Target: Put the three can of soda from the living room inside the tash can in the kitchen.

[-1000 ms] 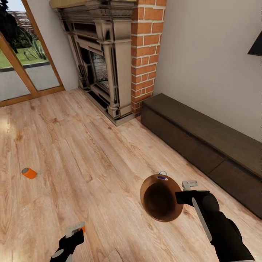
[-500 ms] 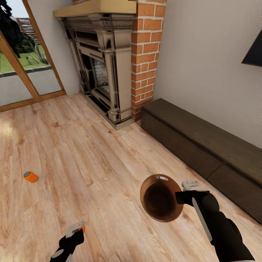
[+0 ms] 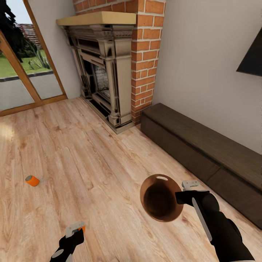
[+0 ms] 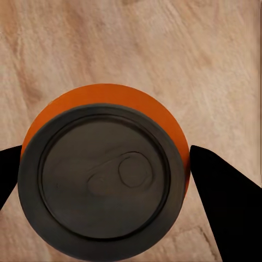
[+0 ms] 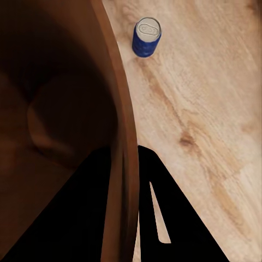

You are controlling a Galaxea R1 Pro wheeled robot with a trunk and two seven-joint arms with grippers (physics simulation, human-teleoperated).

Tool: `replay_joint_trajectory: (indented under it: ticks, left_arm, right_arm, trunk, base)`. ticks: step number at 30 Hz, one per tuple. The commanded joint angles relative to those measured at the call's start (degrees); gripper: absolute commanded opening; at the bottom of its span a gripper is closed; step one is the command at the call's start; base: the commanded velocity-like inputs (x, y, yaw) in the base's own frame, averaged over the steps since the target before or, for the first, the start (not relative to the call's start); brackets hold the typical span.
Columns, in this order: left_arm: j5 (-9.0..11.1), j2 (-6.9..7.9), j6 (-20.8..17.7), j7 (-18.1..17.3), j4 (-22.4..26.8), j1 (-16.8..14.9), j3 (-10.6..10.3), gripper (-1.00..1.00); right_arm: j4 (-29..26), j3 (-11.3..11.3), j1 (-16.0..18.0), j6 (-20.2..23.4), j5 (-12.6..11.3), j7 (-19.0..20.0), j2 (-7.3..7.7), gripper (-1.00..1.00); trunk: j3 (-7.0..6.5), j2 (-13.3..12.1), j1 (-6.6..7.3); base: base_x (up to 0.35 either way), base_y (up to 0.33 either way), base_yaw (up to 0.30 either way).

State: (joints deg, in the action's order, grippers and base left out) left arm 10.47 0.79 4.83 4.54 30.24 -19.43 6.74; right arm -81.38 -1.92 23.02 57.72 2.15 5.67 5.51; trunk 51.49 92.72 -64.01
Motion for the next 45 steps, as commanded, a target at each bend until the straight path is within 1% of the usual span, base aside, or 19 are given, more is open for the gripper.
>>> replay_joint_trajectory:
  ticks: [1,6,12,16,17,19,21,24,27,29,30,31,34,36,39,40,41,44,45]
  left_arm:
    - [-0.01,0.0,0.0,0.03,-0.01,0.0,0.0,-1.0]
    - [-0.01,0.0,0.0,0.03,0.06,0.0,0.02,-1.0]
    - [-0.01,0.0,0.07,0.03,0.43,0.0,0.03,-1.0]
    - [0.05,0.02,0.04,-0.92,2.91,0.0,0.16,-1.0]
    - [0.06,0.09,-0.01,-3.24,4.18,0.0,0.27,-1.0]
    - [0.07,0.15,-0.07,-5.88,5.15,0.0,0.34,-1.0]
    - [0.08,0.22,-0.33,-10.46,7.26,0.0,0.43,-1.0]
    - [0.05,0.58,-1.07,-12.55,11.37,0.0,0.56,-1.0]
    - [0.15,1.71,-5.78,-13.83,15.21,0.0,0.61,-1.0]
    - [0.21,2.49,-12.01,-17.08,19.06,0.0,0.66,-1.0]
    - [0.2,2.61,-13.25,-18.29,19.85,0.0,0.67,-1.0]
    - [0.19,2.8,-15.16,-20.89,21.11,0.0,0.71,-1.0]
    - [0.18,3.09,-17.11,-24.5,22.59,0.0,0.76,-1.0]
    - [0.23,3.96,-19.14,-27.55,24.09,0.0,0.8,-1.0]
    - [0.29,4.71,-21.7,-30.58,24.82,0.0,0.81,-1.0]
    - [0.27,5.24,-24.82,-35.34,25.69,0.0,0.84,-1.0]
    - [0.23,5.57,-26.77,-38.73,26.38,0.0,0.91,-1.0]
    - [0.2,6.13,-29.31,-42.78,27.53,0.0,1.07,-1.0]
    - [0.22,6.68,-31.23,-44.61,28.64,0.0,1.17,-1.0]
  right_arm:
    - [0.0,-0.01,0.01,0.02,-0.92,0.3,-0.01,-1.0]
    - [0.01,-0.01,0.01,0.02,-0.92,0.3,-0.05,-1.0]
    - [0.06,-0.08,0.01,0.02,-0.87,0.3,-0.06,-1.0]
    - [0.21,-0.09,0.01,-0.02,-0.78,0.3,-0.12,-1.0]
    - [0.31,-0.11,0.01,-0.03,-0.72,0.3,-0.13,-1.0]
    - [0.39,-0.14,0.01,-0.05,-0.66,0.29,-0.13,-1.0]
    - [0.48,-0.17,0.01,-0.06,-0.55,0.24,-0.14,-1.0]
    - [0.76,-0.18,0.01,-0.11,-0.46,0.2,-0.14,-1.0]
    - [2.32,-0.18,0.01,-0.14,-0.37,0.14,-0.14,-1.0]
    - [3.53,-0.19,0.01,-0.15,-0.33,0.08,-0.14,-1.0]
    - [3.7,-0.19,0.01,-0.15,-0.33,0.05,-0.14,-1.0]
    - [4.0,-0.19,0.01,-0.15,-0.32,0.02,-0.14,-1.0]
    - [4.29,-0.19,0.01,-0.15,-0.31,-0.01,-0.14,-1.0]
    - [4.75,-0.19,0.01,-0.17,-0.26,-0.07,-0.14,-1.0]
    - [5.73,-0.19,0.01,-0.2,-0.24,-0.15,-0.15,-1.0]
    - [6.97,-0.17,0.01,-0.22,-0.23,-0.34,-0.15,-1.0]
    - [7.58,-0.16,0.01,-0.23,-0.22,-0.62,-0.15,-1.0]
    - [8.19,-0.13,0.01,-0.28,-0.22,-1.43,-0.21,-1.0]
    - [8.72,-0.13,0.01,-0.3,-0.22,-2.26,-0.26,-1.0]
  trunk:
    - [-0.28,-0.42,0.23]
    - [-1.65,-2.42,1.33]
    - [-2.08,-2.42,1.33]
    - [-2.14,-2.42,1.33]
    - [-2.15,-2.42,1.33]
    - [-2.16,-2.42,1.33]
    - [-2.16,-2.42,1.33]
    - [-2.17,-2.42,1.33]
    - [-2.17,-2.42,1.33]
    - [-2.17,-2.42,1.33]
    - [-2.17,-2.42,1.33]
    - [-2.17,-2.42,1.33]
    - [-2.17,-2.42,1.33]
    - [-2.17,-2.42,1.33]
    - [-2.17,-2.42,1.33]
    - [-2.17,-2.42,1.33]
    - [-2.17,-2.42,1.33]
    - [-2.17,-2.42,1.33]
    - [-2.17,-2.42,1.33]
  base:
    - [0.0,0.0,0.0]
    - [0.0,0.0,0.0]
    - [0.0,0.0,0.0]
    - [0.0,0.0,0.0]
    - [0.0,0.0,0.0]
    - [0.0,0.0,0.0]
    - [0.0,0.0,0.0]
    - [0.0,0.0,0.0]
    - [0.0,0.0,0.0]
    - [0.0,0.0,0.0]
    - [0.0,0.0,0.0]
    - [0.0,0.0,0.0]
    - [0.0,0.0,0.0]
    - [0.0,0.0,0.0]
    - [0.0,0.0,0.0]
    - [0.0,0.0,0.0]
    - [0.0,0.0,0.0]
    - [0.0,0.0,0.0]
    - [0.0,0.0,0.0]
